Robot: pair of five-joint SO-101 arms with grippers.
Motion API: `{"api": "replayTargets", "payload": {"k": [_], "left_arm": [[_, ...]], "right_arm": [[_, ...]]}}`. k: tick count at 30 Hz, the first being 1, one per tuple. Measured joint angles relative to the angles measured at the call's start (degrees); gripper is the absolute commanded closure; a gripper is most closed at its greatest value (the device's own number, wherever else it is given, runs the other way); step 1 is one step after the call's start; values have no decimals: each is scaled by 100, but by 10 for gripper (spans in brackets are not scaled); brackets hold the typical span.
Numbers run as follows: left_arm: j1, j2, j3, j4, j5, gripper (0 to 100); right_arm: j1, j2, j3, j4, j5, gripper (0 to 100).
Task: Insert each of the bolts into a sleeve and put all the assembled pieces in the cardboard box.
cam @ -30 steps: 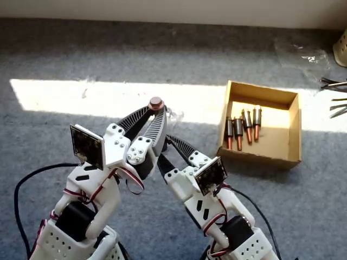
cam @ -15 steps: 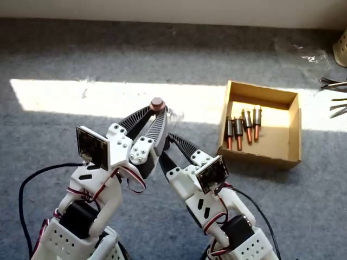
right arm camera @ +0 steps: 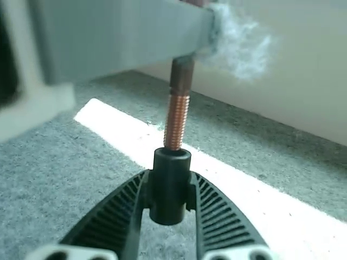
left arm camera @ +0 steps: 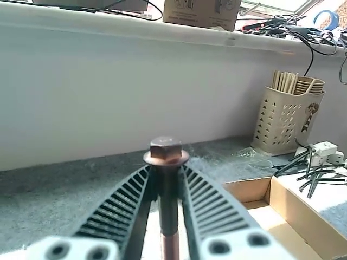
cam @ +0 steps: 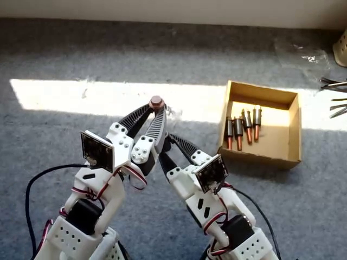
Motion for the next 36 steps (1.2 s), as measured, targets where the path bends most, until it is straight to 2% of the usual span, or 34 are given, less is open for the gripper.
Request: {"api": "replayTargets", "payload": {"k": [6, 12, 36], "left_arm": [[53, 9, 18, -62, 0, 993], [149, 0, 18, -62, 422, 993], [220, 9, 220, 422, 431, 993]], "right_arm": [[-79, 0, 0, 0, 26, 972], [-79, 0, 0, -44, 26, 972], [176, -9, 0, -510, 26, 972]]}}
